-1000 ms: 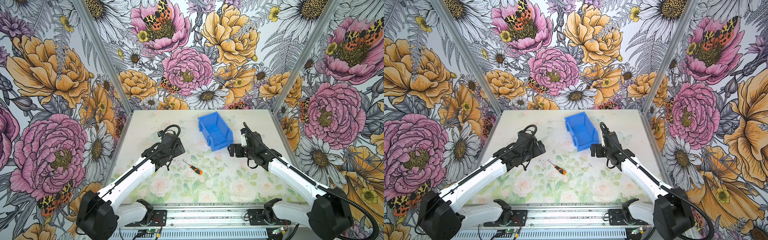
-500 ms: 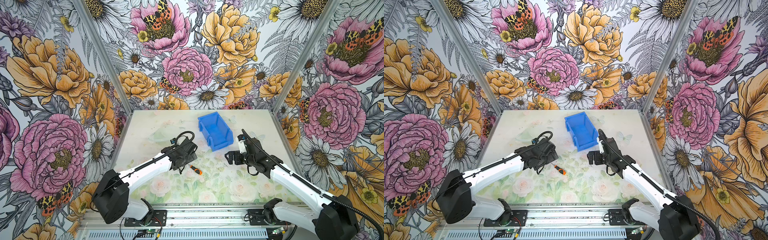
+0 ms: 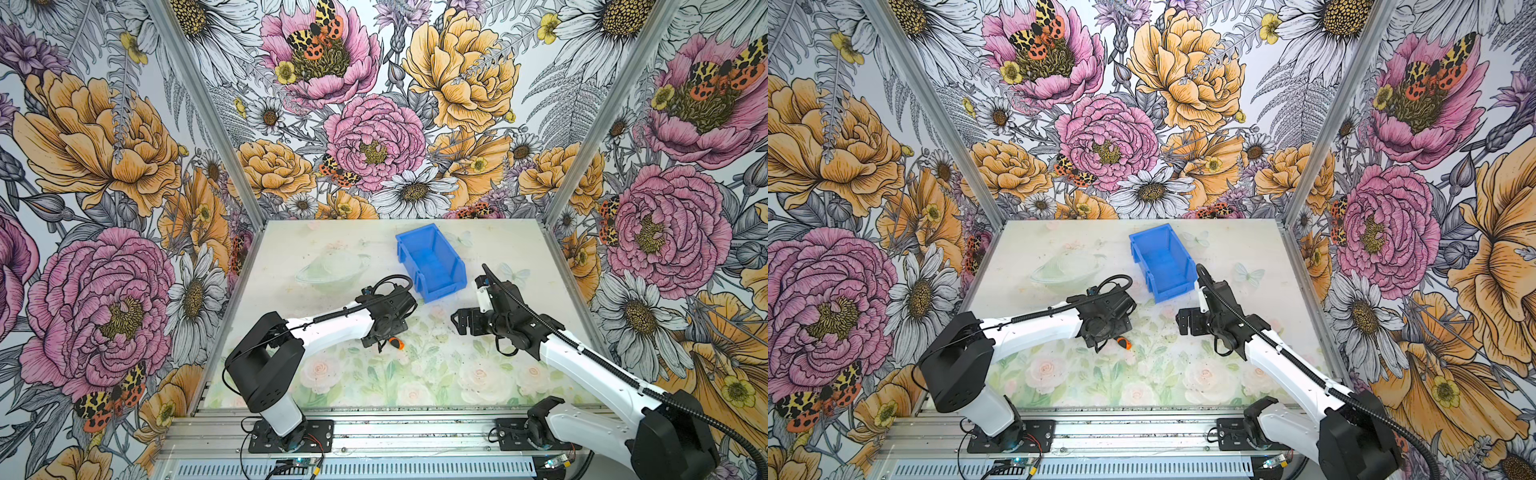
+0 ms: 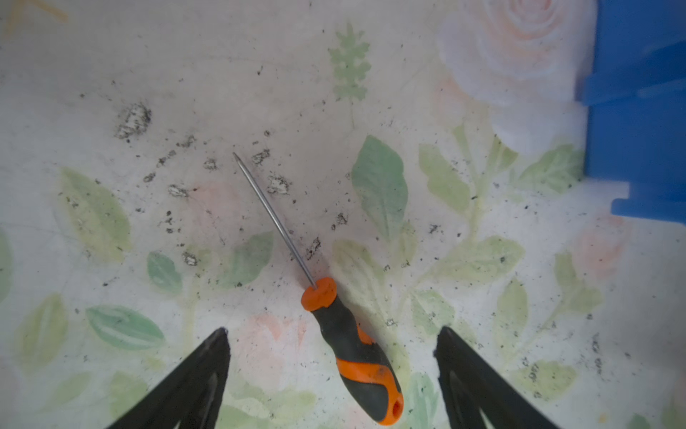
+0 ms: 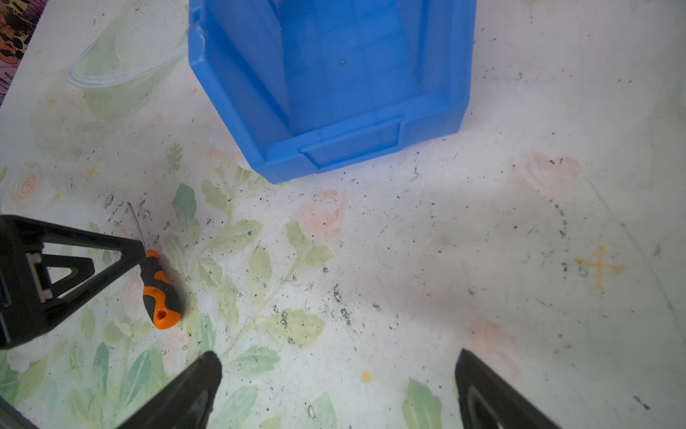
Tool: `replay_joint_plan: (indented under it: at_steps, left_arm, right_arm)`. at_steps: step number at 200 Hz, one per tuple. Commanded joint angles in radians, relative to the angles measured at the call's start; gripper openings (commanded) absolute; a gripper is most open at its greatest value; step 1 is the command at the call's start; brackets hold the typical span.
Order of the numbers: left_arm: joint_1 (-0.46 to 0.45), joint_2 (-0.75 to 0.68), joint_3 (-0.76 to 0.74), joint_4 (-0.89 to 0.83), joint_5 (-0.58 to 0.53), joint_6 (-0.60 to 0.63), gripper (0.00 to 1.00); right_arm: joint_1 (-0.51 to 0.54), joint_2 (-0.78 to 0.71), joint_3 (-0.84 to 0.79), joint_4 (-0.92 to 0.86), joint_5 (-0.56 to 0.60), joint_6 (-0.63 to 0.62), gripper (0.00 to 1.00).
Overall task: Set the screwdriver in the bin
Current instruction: 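Lower the left gripper and close it on the screwdriver handle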
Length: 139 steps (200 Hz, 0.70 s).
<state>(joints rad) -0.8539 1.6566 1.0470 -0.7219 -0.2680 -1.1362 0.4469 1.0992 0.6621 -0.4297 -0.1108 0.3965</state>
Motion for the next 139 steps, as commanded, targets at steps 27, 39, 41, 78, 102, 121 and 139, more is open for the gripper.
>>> replay_joint_plan:
  at_steps: [27,39,41,78,102,121,139]
  left_arm:
    - [-0.022,0.058,0.032,-0.005,0.026,-0.006,0.78]
    - [-0.027,0.076,0.041,-0.004,0.026,-0.003,0.74]
    - [-0.027,0.078,0.042,-0.006,0.026,-0.002,0.73]
    - [-0.037,0.109,0.049,-0.005,0.029,-0.01,0.66]
    - [-0.048,0.117,0.038,-0.007,0.032,-0.02,0.59]
    - [-0.052,0.123,0.027,-0.007,0.037,-0.038,0.54]
    - [-0.056,0.127,0.024,-0.006,0.037,-0.045,0.47]
  right_arm:
    - [0.009,-0.045,-0.021,0.012,-0.01,-0.004,1.0]
    - [0.01,-0.048,-0.024,0.012,-0.012,-0.005,1.0]
    - [0.009,-0.049,-0.025,0.012,-0.012,-0.005,1.0]
    - [0.009,-0.062,-0.031,0.012,-0.016,-0.006,0.99]
    - [0.009,-0.075,-0.036,0.011,-0.015,-0.011,0.99]
    - [0.008,-0.086,-0.041,0.011,-0.016,-0.021,0.99]
    - [0.008,-0.091,-0.048,0.01,-0.015,-0.032,0.99]
